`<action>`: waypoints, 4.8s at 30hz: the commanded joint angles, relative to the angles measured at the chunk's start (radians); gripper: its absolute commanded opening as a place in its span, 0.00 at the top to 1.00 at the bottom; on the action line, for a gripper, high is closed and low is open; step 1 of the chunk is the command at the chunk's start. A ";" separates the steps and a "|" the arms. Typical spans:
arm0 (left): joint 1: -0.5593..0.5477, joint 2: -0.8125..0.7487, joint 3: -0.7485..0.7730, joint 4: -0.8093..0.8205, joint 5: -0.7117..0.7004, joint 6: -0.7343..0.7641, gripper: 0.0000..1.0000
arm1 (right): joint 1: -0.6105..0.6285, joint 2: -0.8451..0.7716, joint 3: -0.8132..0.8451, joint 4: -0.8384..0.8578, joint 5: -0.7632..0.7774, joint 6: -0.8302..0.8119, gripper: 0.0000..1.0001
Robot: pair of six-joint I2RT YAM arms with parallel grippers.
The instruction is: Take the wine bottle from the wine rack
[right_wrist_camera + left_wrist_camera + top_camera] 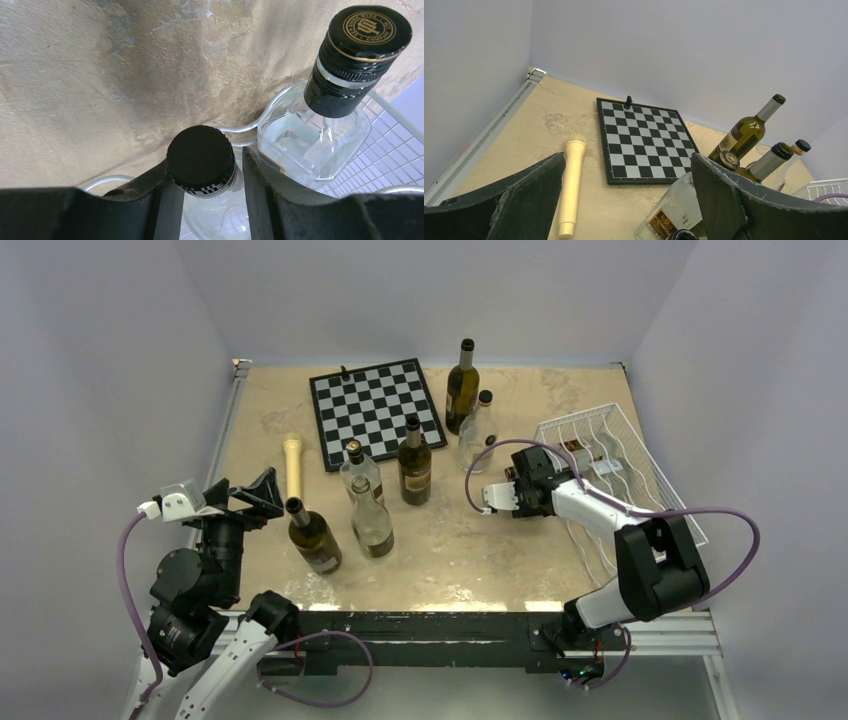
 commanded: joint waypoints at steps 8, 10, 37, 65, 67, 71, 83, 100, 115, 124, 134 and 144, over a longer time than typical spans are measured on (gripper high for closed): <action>-0.006 -0.005 0.001 0.034 0.013 -0.018 0.00 | 0.042 0.037 -0.009 -0.033 0.032 0.034 0.61; -0.006 -0.002 0.000 0.036 0.016 -0.018 0.00 | 0.055 0.044 -0.009 -0.035 0.034 0.035 0.61; -0.004 0.006 0.000 0.036 0.019 -0.018 0.00 | 0.202 0.029 0.019 -0.114 0.042 0.103 0.62; -0.005 0.007 0.002 0.034 0.019 -0.018 0.00 | 0.319 0.058 0.080 -0.204 0.040 0.168 0.64; -0.005 0.007 0.002 0.034 0.019 -0.018 0.00 | 0.327 0.063 0.087 -0.213 0.040 0.173 0.64; -0.005 0.006 0.002 0.034 0.018 -0.018 0.00 | 0.348 0.061 0.097 -0.222 0.038 0.180 0.64; -0.004 0.007 0.000 0.033 0.018 -0.018 0.00 | 0.381 0.070 0.135 -0.256 0.017 0.202 0.65; -0.004 0.016 0.001 0.034 0.022 -0.019 0.00 | 0.507 0.087 0.212 -0.335 -0.026 0.256 0.68; -0.005 0.014 0.000 0.034 0.022 -0.018 0.00 | 0.554 -0.058 0.295 -0.464 -0.123 0.350 0.90; -0.005 0.012 0.001 0.033 0.021 -0.016 0.00 | 0.560 -0.180 0.391 -0.482 -0.260 0.484 1.00; -0.005 0.014 0.000 0.031 0.015 -0.012 0.00 | 0.541 -0.338 0.416 -0.189 -0.437 0.732 1.00; -0.005 0.022 0.000 0.031 0.018 -0.010 0.00 | 0.541 -0.322 0.416 -0.006 -0.687 1.050 1.00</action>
